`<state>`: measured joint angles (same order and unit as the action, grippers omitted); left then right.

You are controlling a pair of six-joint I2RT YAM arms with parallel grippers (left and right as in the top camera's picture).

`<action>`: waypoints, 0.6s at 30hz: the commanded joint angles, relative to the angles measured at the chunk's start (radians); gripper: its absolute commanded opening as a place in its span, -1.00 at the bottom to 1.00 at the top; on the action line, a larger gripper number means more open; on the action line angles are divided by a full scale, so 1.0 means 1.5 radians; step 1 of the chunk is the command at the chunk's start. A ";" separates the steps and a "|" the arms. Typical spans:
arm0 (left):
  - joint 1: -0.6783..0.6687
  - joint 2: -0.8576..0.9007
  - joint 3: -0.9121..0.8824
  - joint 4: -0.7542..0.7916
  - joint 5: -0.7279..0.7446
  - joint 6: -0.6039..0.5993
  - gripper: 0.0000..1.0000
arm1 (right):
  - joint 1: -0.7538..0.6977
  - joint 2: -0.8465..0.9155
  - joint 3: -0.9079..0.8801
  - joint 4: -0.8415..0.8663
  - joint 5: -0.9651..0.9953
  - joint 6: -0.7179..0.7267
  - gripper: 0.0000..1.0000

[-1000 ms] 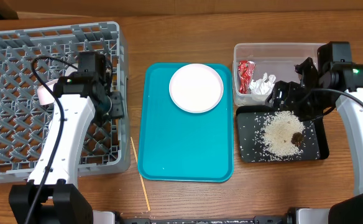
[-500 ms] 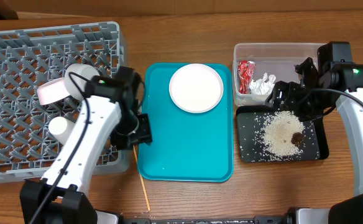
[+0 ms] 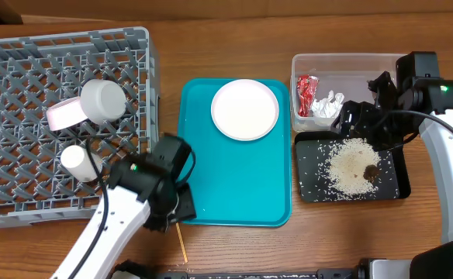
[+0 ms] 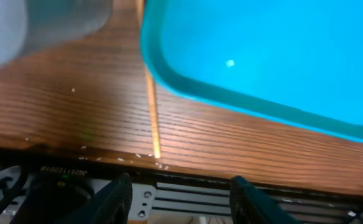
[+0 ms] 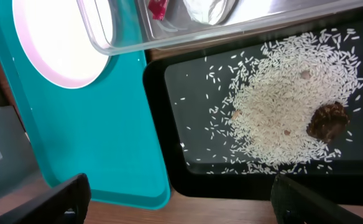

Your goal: Sort waste into correct bins and load items into the dishwasher

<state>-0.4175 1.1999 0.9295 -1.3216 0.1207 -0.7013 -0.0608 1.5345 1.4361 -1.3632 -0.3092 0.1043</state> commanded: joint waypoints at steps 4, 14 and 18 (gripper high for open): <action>-0.003 0.003 -0.150 0.083 -0.013 -0.036 0.07 | 0.001 -0.019 0.017 0.000 0.001 -0.002 0.89; -0.003 0.011 -0.254 0.203 -0.014 -0.070 0.35 | 0.001 -0.019 0.017 -0.001 0.001 -0.002 0.89; -0.003 0.011 -0.266 0.214 -0.023 -0.069 0.31 | 0.001 -0.019 0.017 0.000 0.001 -0.002 0.89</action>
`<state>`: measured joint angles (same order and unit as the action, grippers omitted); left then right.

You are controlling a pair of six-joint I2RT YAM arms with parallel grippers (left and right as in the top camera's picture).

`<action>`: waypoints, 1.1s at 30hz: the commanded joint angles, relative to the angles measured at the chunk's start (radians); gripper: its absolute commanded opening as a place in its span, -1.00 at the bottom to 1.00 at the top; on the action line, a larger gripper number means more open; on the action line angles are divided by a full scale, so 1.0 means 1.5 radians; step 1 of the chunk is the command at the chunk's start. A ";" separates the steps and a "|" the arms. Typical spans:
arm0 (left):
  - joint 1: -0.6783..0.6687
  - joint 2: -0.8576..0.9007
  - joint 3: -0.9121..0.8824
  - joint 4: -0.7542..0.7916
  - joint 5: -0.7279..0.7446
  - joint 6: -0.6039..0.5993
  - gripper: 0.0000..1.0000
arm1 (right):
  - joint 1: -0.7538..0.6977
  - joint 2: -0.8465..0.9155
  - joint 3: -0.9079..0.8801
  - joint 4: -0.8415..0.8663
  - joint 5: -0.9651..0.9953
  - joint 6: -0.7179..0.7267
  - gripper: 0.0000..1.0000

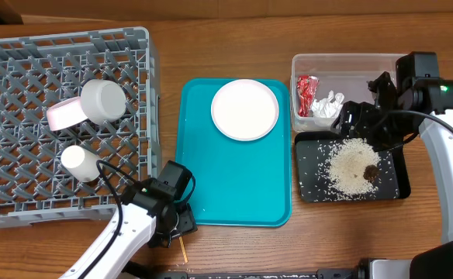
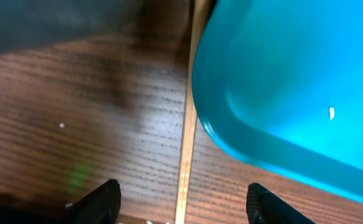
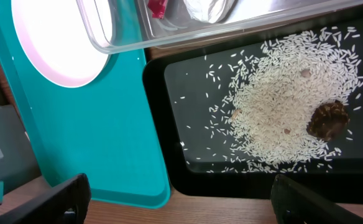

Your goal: Sort waste into correct bins and load items into the dishwasher

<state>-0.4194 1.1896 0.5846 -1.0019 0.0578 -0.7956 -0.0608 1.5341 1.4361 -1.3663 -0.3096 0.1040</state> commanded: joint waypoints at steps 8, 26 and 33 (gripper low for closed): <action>-0.004 0.018 -0.035 -0.009 0.025 -0.009 -0.04 | 0.001 -0.019 0.017 0.001 0.002 -0.002 0.89; -0.102 0.017 0.036 -0.041 -0.050 -0.001 0.05 | 0.001 -0.019 0.017 0.001 0.002 -0.002 0.89; -0.131 0.019 0.018 -0.015 -0.020 0.004 0.07 | 0.001 -0.019 0.017 -0.001 0.002 -0.002 0.89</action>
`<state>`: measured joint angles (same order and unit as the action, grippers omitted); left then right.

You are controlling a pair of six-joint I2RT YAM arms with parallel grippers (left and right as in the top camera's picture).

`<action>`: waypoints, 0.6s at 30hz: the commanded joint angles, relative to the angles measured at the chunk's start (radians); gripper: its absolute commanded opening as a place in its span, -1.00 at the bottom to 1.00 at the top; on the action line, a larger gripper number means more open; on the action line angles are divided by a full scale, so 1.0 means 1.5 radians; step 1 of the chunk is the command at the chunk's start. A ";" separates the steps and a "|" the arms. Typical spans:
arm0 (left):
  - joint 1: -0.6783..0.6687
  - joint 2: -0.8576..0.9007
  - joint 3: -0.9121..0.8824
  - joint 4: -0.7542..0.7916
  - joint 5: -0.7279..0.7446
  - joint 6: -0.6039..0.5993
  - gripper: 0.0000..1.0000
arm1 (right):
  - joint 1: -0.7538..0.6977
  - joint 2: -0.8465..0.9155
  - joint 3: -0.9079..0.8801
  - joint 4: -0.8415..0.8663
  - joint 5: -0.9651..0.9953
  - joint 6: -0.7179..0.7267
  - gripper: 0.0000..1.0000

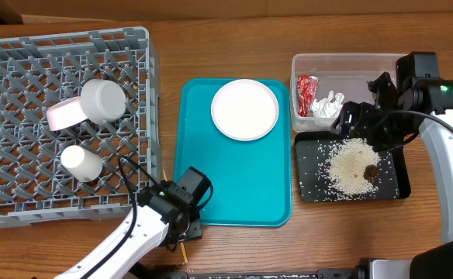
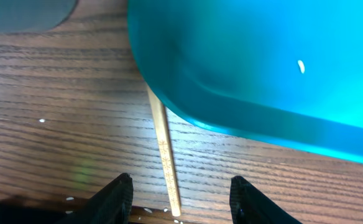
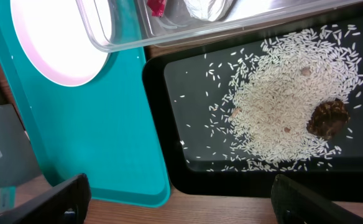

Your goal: Sort waste into correct bins and load items into the dishwasher

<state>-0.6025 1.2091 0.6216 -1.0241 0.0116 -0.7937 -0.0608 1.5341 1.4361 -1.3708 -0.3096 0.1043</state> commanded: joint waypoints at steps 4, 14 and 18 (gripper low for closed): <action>-0.009 0.006 -0.008 -0.020 0.035 -0.028 0.09 | 0.001 -0.019 0.017 0.002 0.002 -0.002 0.89; -0.009 0.065 -0.007 -0.012 0.099 -0.044 0.15 | 0.001 -0.019 0.017 -0.001 0.001 0.000 0.89; -0.008 0.114 -0.006 0.012 0.114 -0.032 0.15 | 0.001 -0.019 0.017 -0.001 0.001 0.000 0.89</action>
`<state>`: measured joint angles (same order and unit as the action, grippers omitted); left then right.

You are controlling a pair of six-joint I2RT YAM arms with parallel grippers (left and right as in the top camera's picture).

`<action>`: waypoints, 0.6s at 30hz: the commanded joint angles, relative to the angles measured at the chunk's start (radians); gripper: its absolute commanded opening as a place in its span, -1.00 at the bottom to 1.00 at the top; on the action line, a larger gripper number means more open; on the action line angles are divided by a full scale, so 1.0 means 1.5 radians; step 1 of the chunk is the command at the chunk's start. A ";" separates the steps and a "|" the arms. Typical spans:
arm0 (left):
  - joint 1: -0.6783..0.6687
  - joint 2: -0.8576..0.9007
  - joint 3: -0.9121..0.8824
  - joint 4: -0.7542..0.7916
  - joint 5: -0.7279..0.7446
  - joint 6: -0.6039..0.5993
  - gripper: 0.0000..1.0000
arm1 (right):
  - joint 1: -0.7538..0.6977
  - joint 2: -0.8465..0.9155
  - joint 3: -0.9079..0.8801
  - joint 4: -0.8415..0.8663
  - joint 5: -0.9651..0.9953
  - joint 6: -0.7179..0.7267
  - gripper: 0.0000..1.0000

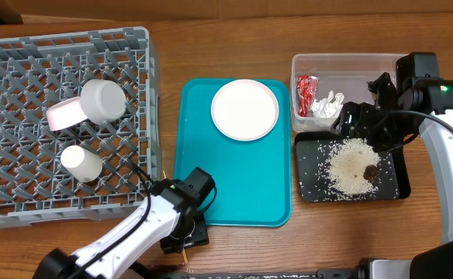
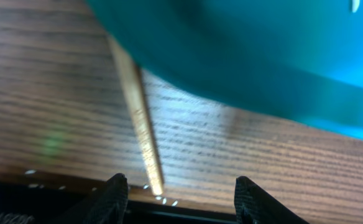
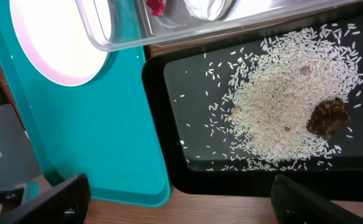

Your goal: Sort waste into correct bins and load items into the dishwasher

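Note:
A thin wooden stick [image 2: 138,118] lies on the table, running out from under the front left corner of the teal tray [image 1: 234,178] toward the table's front edge. My left gripper [image 2: 181,199] is open low over it, and the stick's near end lies between the fingers, closer to the left finger [image 2: 110,196]. From overhead that gripper [image 1: 186,236] covers nearly all of the stick. A white plate [image 1: 244,109] sits at the back of the tray. My right gripper [image 3: 181,205] hangs open, holding nothing, above the black tray [image 1: 312,182] of rice.
The grey dish rack [image 1: 25,194] on the left holds a white cup [image 1: 102,99], a pink piece [image 1: 62,115] and a small white cup [image 1: 81,163]. At the right, a clear bin [image 1: 343,63] holds a red wrapper [image 1: 306,93] and crumpled paper. A brown lump [image 1: 372,172] sits in the rice.
My left gripper has shifted a little toward the table's front edge and sits lower: the stick looks larger and its end is now between the open fingers. The right arm is unchanged.
My left gripper was open by the tray's front left corner with the stick ahead of it. At each later moment it stood further toward the front edge, over the stick, always open. Now it straddles the stick's near end. The right gripper stayed open above the rice tray.

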<state>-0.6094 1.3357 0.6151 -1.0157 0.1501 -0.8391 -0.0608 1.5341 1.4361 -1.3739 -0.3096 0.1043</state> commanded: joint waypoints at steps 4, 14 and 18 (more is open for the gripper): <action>-0.004 0.059 -0.001 0.017 -0.018 -0.021 0.16 | 0.001 -0.019 0.017 0.002 0.001 0.000 0.89; 0.093 0.078 0.032 -0.041 -0.048 0.066 0.17 | 0.001 -0.019 0.017 -0.001 0.001 0.000 0.89; 0.132 0.078 0.100 -0.065 -0.075 0.144 0.18 | 0.001 -0.019 0.017 -0.001 0.001 0.000 0.89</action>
<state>-0.4454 1.4498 0.6895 -1.0912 0.0883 -0.7185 -0.0608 1.5341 1.4361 -1.3785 -0.3092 0.1047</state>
